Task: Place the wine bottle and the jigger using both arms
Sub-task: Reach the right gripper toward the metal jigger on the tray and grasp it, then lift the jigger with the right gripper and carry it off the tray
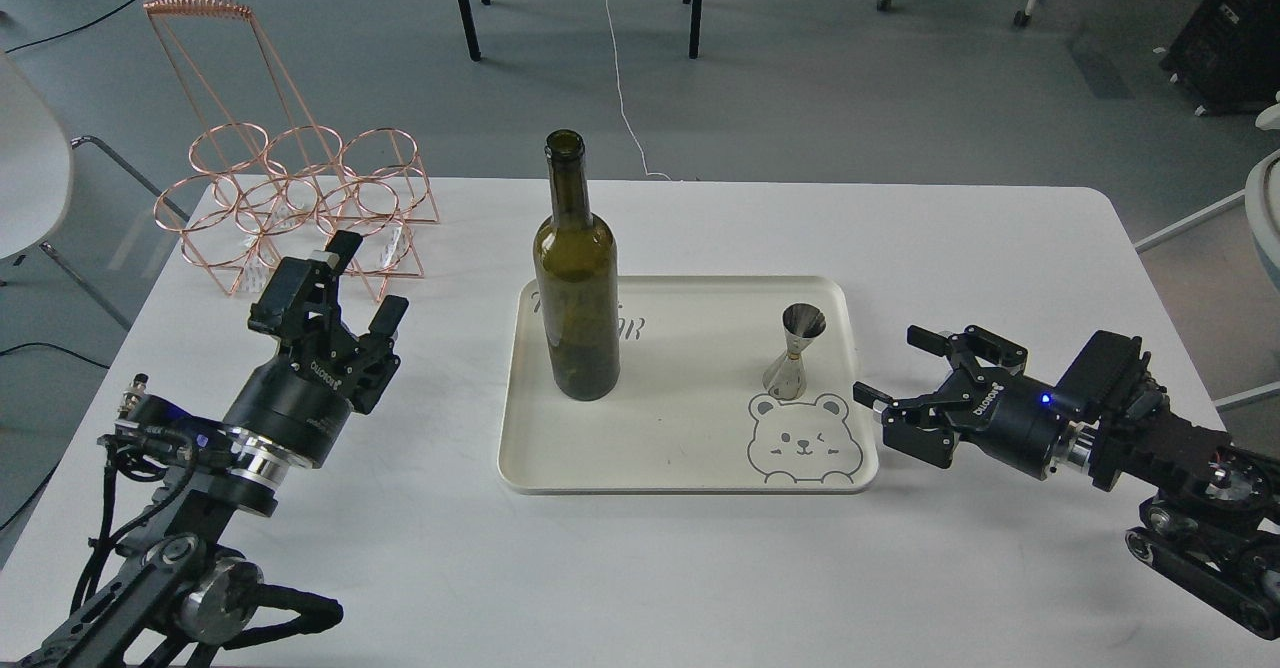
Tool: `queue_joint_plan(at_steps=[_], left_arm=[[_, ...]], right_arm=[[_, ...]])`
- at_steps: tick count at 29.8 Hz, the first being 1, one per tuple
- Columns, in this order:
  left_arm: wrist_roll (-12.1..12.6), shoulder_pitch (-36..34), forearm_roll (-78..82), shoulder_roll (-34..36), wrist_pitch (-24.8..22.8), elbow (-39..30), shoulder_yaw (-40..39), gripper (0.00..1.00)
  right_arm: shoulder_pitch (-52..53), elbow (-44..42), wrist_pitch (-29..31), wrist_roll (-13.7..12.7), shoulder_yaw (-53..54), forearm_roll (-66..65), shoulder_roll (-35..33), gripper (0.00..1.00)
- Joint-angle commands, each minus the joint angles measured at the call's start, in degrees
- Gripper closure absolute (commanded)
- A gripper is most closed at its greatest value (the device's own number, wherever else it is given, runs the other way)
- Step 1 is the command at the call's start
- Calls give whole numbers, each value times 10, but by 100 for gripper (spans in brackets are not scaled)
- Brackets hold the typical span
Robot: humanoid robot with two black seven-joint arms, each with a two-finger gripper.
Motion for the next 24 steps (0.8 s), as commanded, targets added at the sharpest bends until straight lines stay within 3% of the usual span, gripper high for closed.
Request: queue_joint_plan(at_steps=[1,9,12,20,24], left_arm=[[-1,2,1,0,0,-1,-3,2],[-6,2,1,0,1,-1,-4,2],[-6,2,1,0,0,-2,-4,2],[-6,2,1,0,0,-3,-4,2],[-6,4,1,-1,0,-3,-4,2]], right_arm=[[12,-35,-2,0,-2,-3,34,3],[24,-100,-2,0,-4,-2,106,8],[30,-109,-2,0,-5,-3,124,16],[42,-129,-2,0,-5,-2,132,70],[43,-127,-2,0,-5,-2,132,79]])
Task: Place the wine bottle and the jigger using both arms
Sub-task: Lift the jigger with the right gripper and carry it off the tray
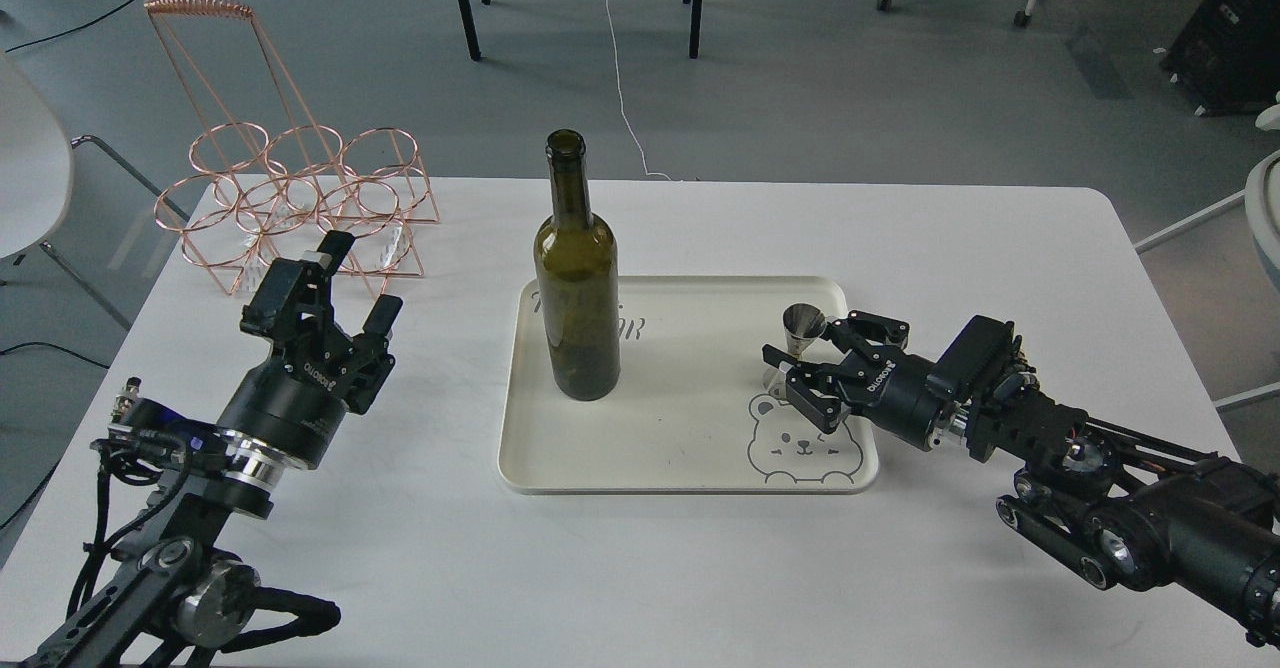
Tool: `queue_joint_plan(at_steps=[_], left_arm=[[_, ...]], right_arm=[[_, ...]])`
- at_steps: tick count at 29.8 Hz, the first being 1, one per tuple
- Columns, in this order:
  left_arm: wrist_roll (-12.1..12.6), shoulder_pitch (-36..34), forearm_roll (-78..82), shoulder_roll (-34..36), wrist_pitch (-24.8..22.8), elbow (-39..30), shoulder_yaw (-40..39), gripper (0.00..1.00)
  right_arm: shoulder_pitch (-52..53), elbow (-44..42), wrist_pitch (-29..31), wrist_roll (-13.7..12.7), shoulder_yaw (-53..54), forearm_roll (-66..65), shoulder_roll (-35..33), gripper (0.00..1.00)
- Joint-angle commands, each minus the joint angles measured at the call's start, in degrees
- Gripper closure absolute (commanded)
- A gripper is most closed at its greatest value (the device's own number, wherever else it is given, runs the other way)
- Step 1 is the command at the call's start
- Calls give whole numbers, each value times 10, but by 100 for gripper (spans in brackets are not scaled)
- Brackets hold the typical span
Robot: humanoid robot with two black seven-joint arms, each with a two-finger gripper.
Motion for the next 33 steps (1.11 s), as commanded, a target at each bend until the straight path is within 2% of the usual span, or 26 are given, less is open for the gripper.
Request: queue_joint_plan(at_steps=[1,5,10,17,24,33], left_arm=[[0,3,0,-1,0,0,0,2],[-4,3,0,0,0,-1,0,2],[-5,6,0,0,0,-1,0,2],[-6,6,0,0,0,-1,0,2],[-6,6,0,-1,-1,-1,3,2],[-6,6,0,-2,-1,0,6,2]], right_arm=[[1,2,0,0,0,1,0,81],[0,10,0,0,1,5,-3,86],[2,38,0,0,22,16,-14,86],[1,76,0,0,81,63,-63,86],[-1,41,0,0,95,141,-115,85],[-26,-16,0,0,85,178,-131,85]])
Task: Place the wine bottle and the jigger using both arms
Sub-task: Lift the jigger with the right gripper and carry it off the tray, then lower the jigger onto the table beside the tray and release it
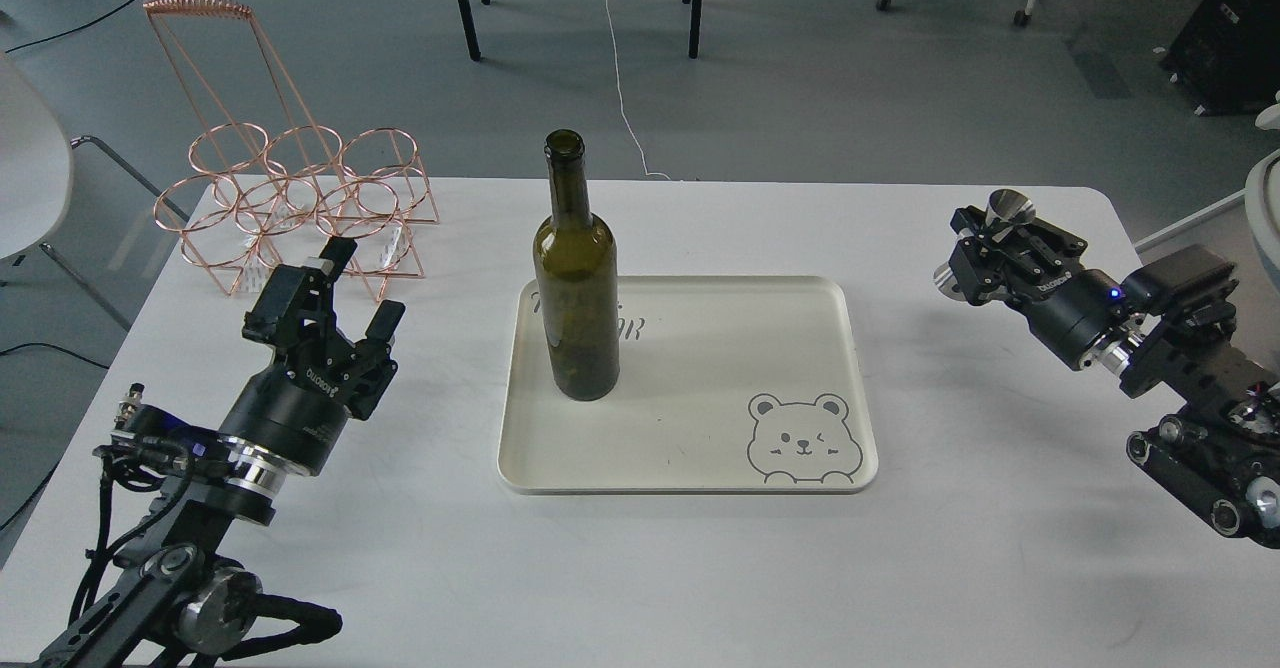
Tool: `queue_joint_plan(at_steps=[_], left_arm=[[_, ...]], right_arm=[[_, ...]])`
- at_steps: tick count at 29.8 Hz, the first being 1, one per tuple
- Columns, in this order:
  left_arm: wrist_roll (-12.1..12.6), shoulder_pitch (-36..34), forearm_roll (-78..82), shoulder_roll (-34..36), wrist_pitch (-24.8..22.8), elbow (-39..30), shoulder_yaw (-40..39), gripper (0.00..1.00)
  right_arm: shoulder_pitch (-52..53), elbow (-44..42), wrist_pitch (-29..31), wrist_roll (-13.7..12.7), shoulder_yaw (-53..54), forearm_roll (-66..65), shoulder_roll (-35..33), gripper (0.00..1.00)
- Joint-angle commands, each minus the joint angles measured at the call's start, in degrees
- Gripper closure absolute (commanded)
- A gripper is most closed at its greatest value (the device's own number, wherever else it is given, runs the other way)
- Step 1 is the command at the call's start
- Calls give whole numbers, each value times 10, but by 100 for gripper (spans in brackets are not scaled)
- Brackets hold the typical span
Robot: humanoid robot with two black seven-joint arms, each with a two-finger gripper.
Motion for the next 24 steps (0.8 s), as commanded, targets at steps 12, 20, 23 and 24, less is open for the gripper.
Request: queue_joint_plan(at_steps=[12,20,23,24], left_arm=[[-1,0,0,0,0,0,1,2],[-1,0,0,0,0,0,1,2],[-1,0,0,0,0,0,1,2],[-1,0,0,0,0,0,1,2]], right_arm=[[-35,-50,0,0,-33,5,8,85],[-35,-65,0,0,-34,5,27,80],[-35,-65,0,0,-34,5,30,76],[-35,-65,0,0,-34,5,32,73]])
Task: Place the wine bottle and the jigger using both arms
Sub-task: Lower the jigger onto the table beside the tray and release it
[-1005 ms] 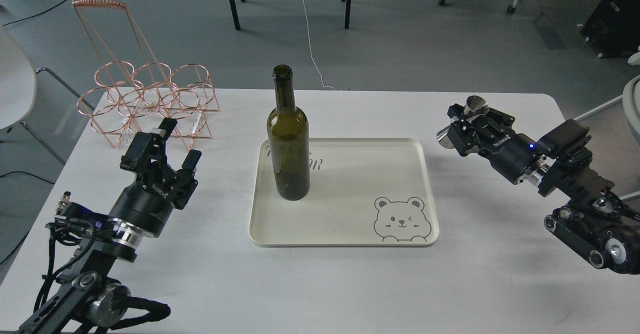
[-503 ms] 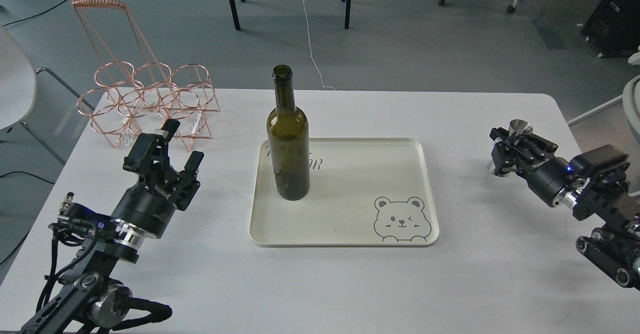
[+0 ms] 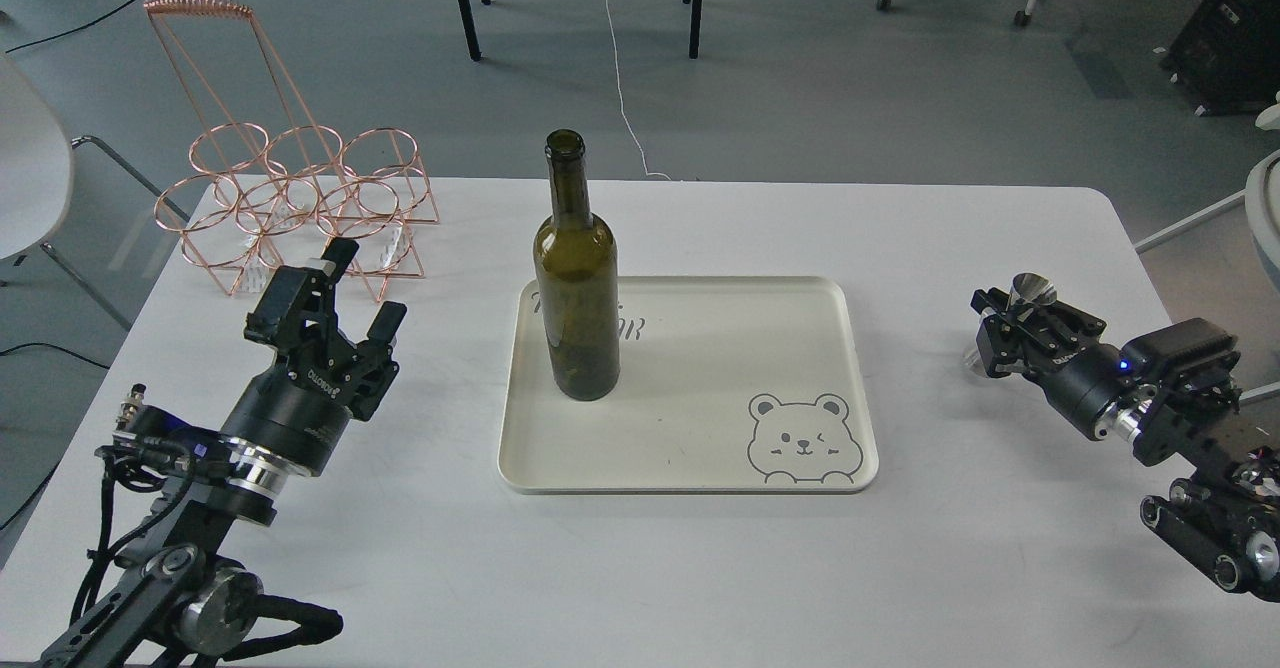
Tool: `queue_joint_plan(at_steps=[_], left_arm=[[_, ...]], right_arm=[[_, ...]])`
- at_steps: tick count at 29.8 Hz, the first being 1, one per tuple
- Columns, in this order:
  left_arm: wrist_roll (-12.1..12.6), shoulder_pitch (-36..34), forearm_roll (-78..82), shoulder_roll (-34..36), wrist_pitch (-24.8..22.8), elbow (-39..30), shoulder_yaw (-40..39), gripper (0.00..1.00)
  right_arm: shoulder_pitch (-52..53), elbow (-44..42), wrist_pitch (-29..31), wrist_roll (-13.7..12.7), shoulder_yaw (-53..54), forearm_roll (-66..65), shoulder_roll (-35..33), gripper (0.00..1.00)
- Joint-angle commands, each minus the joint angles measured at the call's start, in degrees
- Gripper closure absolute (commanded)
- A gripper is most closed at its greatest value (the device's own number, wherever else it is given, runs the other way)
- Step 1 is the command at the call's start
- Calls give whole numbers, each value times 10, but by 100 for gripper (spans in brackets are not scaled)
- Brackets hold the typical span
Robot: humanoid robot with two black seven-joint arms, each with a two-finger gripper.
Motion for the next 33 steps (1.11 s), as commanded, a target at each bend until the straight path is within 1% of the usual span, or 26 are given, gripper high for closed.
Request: queue_joint_plan(at_steps=[1,2,4,6,7,8,11,13,17,20,23,28,30,33], left_arm=[[0,0,0,0,0,0,0,2],[0,0,0,0,0,0,0,2],[0,0,0,0,0,0,0,2],[0,0,0,0,0,0,0,2],[0,0,0,0,0,0,0,2],[0,0,0,0,0,0,0,2],[0,0,0,0,0,-1,0,2],[0,0,0,0,0,-2,0,2],[0,1,0,0,0,-3,1,2],[0,1,0,0,0,-4,1,2],[0,2,0,0,0,-4,1,2],[0,6,0,1,0,-5,1,2],[0,5,0,0,0,-5,1,2],[1,1,0,0,1,-4,1,2]], right_arm=[[0,0,0,0,0,0,5,72],[0,0,0,0,0,0,6,71],[0,1,0,0,0,0,6,65],[0,1,0,0,0,0,6,62],[1,2,0,0,0,0,6,57],[0,2,0,0,0,0,5,47],[0,9,0,0,0,0,4,31],[-2,12,0,0,0,2,-1,16],[-12,16,0,0,-3,3,-8,6],[-25,52,0,0,-18,3,-52,4],[-32,103,0,0,-37,4,-102,4],[-52,161,0,0,-41,10,-180,4],[-64,198,0,0,-47,36,-213,3],[-80,300,0,0,-60,134,-257,3]])
